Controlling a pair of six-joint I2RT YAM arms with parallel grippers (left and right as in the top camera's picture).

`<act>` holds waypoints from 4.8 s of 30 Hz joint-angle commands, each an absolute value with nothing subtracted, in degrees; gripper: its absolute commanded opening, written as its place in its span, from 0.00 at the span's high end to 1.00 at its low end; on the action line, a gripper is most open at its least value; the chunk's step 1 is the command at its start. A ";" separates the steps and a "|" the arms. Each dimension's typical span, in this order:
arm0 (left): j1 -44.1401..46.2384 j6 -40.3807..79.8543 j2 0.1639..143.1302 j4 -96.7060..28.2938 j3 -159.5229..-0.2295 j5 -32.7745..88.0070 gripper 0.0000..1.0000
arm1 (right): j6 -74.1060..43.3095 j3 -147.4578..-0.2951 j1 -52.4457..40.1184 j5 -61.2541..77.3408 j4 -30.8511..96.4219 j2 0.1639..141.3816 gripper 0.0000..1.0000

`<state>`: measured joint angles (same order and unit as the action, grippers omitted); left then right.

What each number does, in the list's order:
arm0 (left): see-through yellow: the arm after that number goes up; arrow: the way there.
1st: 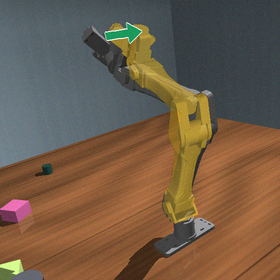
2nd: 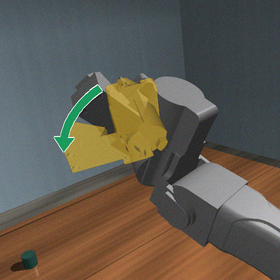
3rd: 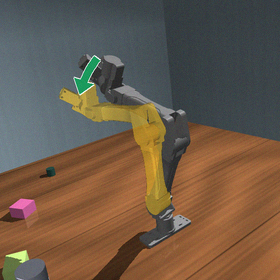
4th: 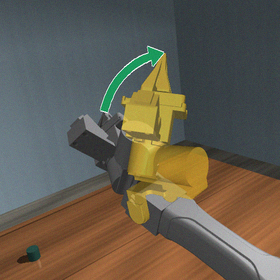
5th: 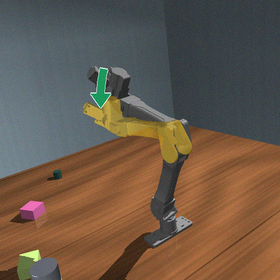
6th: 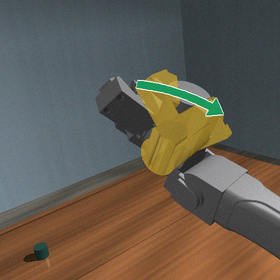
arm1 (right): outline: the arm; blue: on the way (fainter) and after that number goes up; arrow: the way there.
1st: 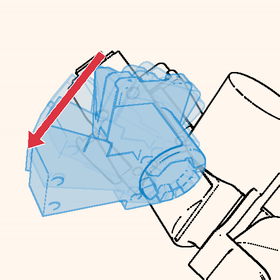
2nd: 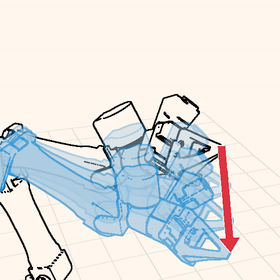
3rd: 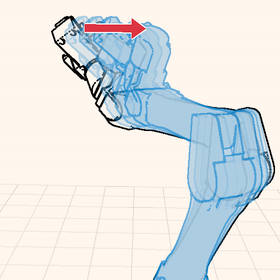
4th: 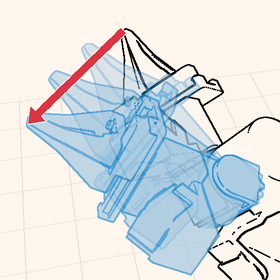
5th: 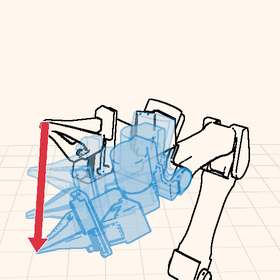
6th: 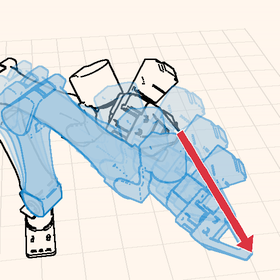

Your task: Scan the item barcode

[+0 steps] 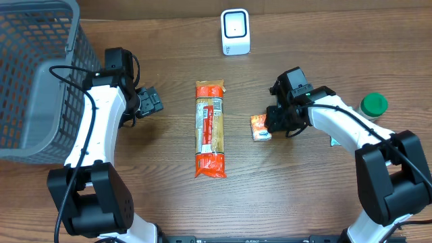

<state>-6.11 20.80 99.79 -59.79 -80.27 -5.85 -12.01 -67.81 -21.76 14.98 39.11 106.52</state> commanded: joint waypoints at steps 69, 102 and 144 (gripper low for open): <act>-5.98 20.12 99.66 -59.70 -80.71 -6.37 0.00 | -8.71 -71.42 -19.86 19.44 39.92 93.78 0.96; -5.98 20.12 99.66 -59.72 -80.71 -6.37 0.01 | 10.81 -145.34 -20.03 -9.47 79.48 113.30 0.97; -5.98 20.12 99.66 -59.70 -80.71 -6.37 0.00 | 33.41 -144.55 -32.53 -43.94 22.52 152.00 0.96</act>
<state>-6.11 20.80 99.79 -59.79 -80.27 -5.87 33.06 -144.31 -31.77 -40.75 24.93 150.61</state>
